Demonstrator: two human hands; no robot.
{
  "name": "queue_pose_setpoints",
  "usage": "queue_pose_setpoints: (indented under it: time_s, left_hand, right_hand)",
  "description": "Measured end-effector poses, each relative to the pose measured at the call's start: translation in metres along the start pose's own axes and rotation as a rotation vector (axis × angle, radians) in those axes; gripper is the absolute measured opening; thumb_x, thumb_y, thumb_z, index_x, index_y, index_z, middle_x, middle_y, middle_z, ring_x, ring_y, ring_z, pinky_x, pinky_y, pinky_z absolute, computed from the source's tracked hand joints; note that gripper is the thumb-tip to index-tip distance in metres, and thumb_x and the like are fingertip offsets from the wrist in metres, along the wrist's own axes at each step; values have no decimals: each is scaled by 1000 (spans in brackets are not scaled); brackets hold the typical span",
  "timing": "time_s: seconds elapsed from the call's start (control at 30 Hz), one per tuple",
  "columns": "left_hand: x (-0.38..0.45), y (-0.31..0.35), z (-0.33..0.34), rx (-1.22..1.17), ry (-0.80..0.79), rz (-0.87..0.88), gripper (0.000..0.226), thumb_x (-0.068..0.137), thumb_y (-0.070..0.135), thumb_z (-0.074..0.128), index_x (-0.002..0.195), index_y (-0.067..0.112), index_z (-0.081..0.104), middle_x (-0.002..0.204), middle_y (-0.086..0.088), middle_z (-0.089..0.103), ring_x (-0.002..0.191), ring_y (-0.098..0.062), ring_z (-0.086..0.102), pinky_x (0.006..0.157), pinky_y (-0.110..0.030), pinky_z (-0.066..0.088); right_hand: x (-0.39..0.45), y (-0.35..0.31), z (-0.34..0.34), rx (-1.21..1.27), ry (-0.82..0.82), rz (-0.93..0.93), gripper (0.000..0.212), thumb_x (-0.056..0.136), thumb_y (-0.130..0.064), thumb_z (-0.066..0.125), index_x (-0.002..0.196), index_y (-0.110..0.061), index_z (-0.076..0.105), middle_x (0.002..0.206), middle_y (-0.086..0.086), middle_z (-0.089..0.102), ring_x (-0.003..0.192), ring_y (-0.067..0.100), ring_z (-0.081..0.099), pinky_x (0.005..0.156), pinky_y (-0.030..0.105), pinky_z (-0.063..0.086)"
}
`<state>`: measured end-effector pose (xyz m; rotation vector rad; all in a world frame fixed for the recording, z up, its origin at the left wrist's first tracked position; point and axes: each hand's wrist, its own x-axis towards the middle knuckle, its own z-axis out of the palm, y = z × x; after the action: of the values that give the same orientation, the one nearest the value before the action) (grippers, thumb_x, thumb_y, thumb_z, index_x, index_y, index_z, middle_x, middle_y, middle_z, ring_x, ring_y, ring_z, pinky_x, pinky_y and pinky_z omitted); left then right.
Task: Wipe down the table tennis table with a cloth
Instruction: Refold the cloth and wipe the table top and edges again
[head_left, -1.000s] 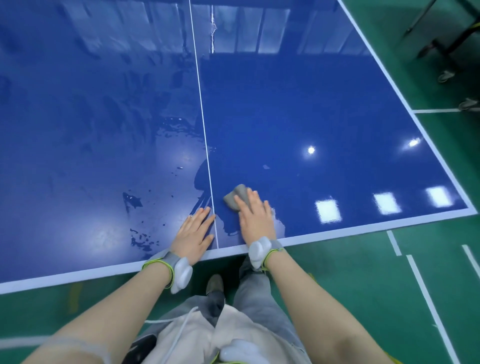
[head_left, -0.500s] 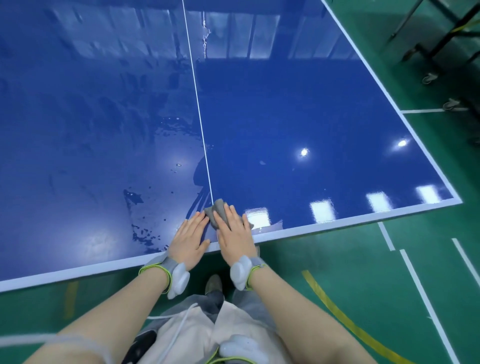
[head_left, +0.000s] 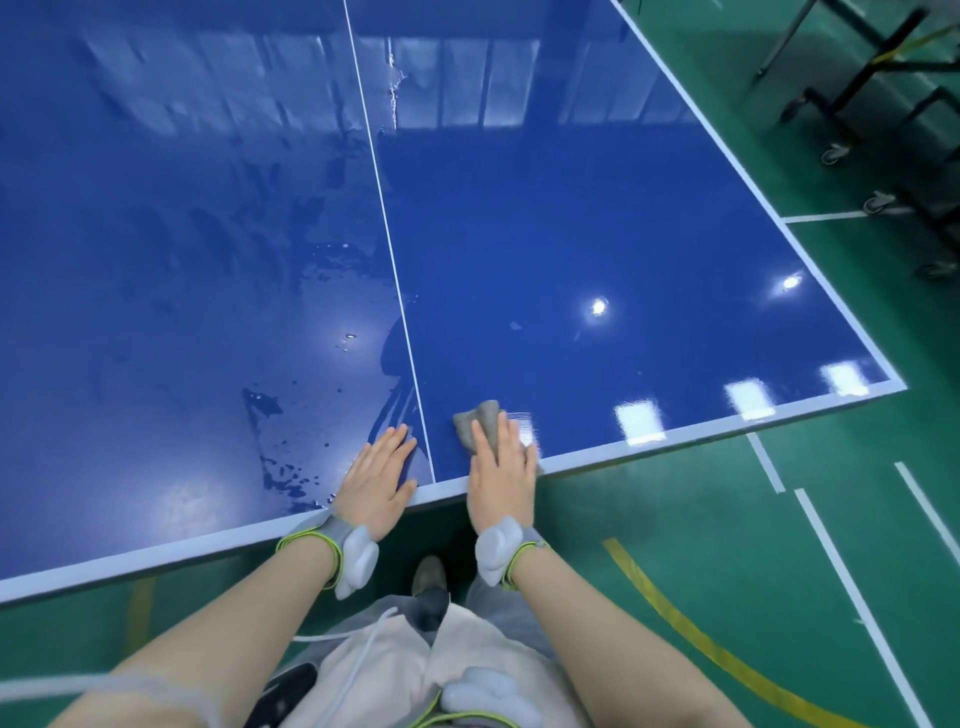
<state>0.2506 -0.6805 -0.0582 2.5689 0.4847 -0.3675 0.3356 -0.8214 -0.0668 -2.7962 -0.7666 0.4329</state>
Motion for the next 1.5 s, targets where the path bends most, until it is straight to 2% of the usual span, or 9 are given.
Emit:
queue_pose_setpoints:
  time_s: [0.27,0.4,0.57,0.73,0.87,1.0,1.1,1.2,1.5]
  left_hand:
    - [3,0,-3,4,-15,-8,54,99,28,35,148,18,14,156,7,1,144,-11,-2,114,-25,-2]
    - [8,5,-10,-69,-26,-89,50,97,30,40,144,20,26,154,8,13,142,-13,10,112,-29,13]
    - [25,19,-31,-228,-45,-253,48,96,27,44,141,15,30,147,-2,31,136,-21,25,107,-30,23]
    - [43,36,-63,-613,-32,-320,54,96,18,45,144,15,21,141,-5,41,127,-24,42,101,-28,31]
    - [57,52,-100,-877,1,-249,51,96,16,45,143,12,25,138,-6,45,124,-23,46,80,-23,41]
    - [60,67,-123,-1203,-10,-200,38,94,15,51,131,5,47,122,-12,56,110,-25,55,93,-33,44]
    - [56,71,-131,-1226,37,-145,15,90,11,58,104,9,63,99,-7,65,91,-20,60,78,-25,49]
    - [56,67,-137,-1149,153,-156,2,86,16,63,84,15,64,87,-4,64,85,-19,58,76,-27,47]
    - [44,76,-154,-1212,74,-151,17,94,27,52,90,12,61,87,-5,62,77,-15,58,69,-24,48]
  right_hand:
    - [18,51,-14,-132,-27,-209,50,86,-26,29,123,-27,62,138,5,53,124,22,54,100,40,43]
    - [23,52,-25,6,-10,-5,43,100,-16,29,140,-24,41,158,-2,15,146,14,11,117,33,4]
    - [29,25,-35,37,-74,-41,38,97,-8,34,130,-19,49,146,-4,39,130,19,36,100,29,28]
    - [41,1,-78,988,-228,274,31,93,-1,38,117,-6,58,92,4,57,79,18,52,54,14,41]
    - [47,-15,-110,1437,-310,288,20,96,-8,40,103,-9,58,94,8,61,78,16,58,67,22,48]
    - [49,-23,-127,1738,-459,219,35,100,-36,40,102,-9,62,92,12,67,84,22,65,85,32,50]
    - [47,-27,-133,1711,-503,118,38,99,-31,45,122,-3,57,106,12,67,99,22,64,92,33,52]
    - [52,-28,-134,1590,-437,72,23,95,-17,54,113,-3,57,105,14,64,96,24,63,80,32,55]
    - [64,-35,-146,1394,-174,51,18,96,-27,55,90,-12,64,99,9,67,94,24,63,88,40,51]
